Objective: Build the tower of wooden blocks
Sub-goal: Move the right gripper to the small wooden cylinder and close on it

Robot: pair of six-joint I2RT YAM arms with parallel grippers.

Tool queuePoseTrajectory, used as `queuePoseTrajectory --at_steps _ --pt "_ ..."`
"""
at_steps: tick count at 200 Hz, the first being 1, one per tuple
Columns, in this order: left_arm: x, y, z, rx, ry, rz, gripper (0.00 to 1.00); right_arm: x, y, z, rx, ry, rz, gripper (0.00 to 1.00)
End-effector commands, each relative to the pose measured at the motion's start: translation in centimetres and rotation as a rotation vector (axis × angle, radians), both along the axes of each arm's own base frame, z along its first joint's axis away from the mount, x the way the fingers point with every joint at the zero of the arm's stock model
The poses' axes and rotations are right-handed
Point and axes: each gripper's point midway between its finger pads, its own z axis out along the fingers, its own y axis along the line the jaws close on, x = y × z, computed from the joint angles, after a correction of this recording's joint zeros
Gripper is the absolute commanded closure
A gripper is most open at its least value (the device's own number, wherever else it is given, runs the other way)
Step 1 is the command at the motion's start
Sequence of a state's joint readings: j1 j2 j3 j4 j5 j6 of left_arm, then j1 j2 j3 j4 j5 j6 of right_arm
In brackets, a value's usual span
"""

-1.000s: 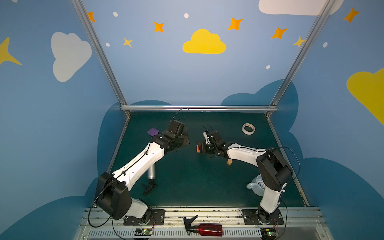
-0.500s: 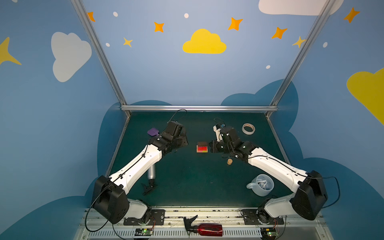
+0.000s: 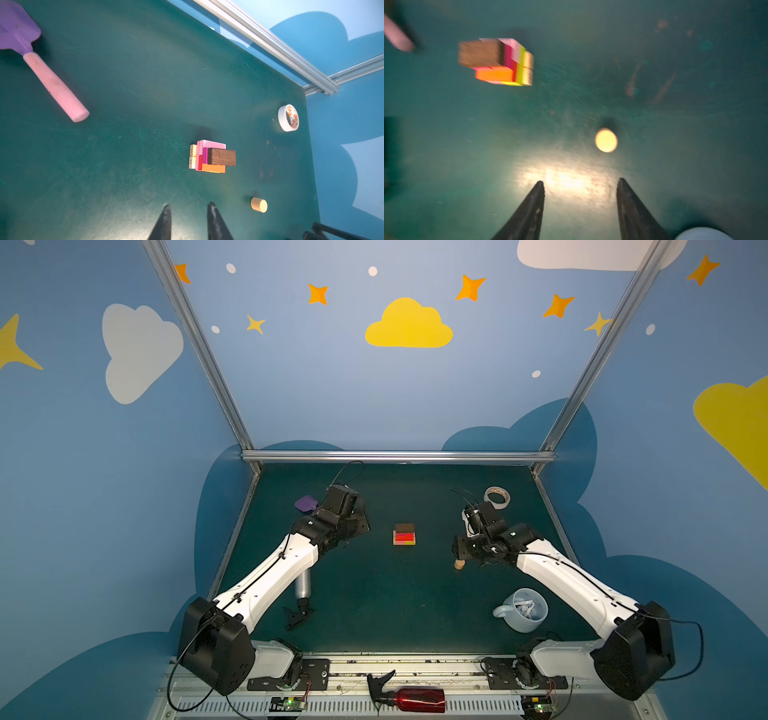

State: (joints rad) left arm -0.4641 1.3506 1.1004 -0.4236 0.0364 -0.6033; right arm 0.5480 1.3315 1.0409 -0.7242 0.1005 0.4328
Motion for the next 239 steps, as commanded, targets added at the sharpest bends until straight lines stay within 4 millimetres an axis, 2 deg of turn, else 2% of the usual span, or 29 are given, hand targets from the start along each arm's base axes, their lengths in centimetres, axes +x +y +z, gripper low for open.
queuePoseTrajectory --at_steps 1,44,77,101,145,173,187,215,239 --pt "0.1 0.1 0.8 -0.026 -0.038 0.002 0.6 -1.0 -1.1 -2.4 -0.06 0.101 0.006 0.35" --pt "0.1 0.2 0.4 -0.013 -0.033 0.001 0.45 -0.2 -0.6 -4.7 -0.052 0.153 0.011 0.26" --pt "0.1 0.2 0.1 -0.009 -0.027 -0.006 0.3 0.6 -1.0 -6.7 -0.07 0.198 -0.009 0.25" --pt "0.0 0.4 0.1 -0.006 -0.033 -0.003 0.24 1.1 -1.0 -8.0 -0.067 0.233 -0.015 0.25" --pt "-0.1 0.5 0.0 -0.013 -0.037 0.001 0.2 1.7 -1.1 -9.6 -0.058 0.264 -0.027 0.25" --pt "-0.2 0.4 -0.1 -0.015 -0.033 0.0 0.19 2.0 -0.8 -9.9 -0.044 0.267 -0.024 0.29" --pt "-0.2 0.4 -0.2 -0.016 -0.029 0.002 0.19 2.0 -0.8 -10.1 -0.043 0.269 -0.023 0.32" --pt "-0.2 0.3 -0.1 -0.022 -0.031 -0.002 0.19 2.1 -0.8 -10.3 -0.04 0.274 -0.024 0.45" --pt "-0.2 0.3 0.0 -0.024 -0.032 -0.003 0.19 2.2 -0.7 -10.6 -0.037 0.279 -0.025 0.47"
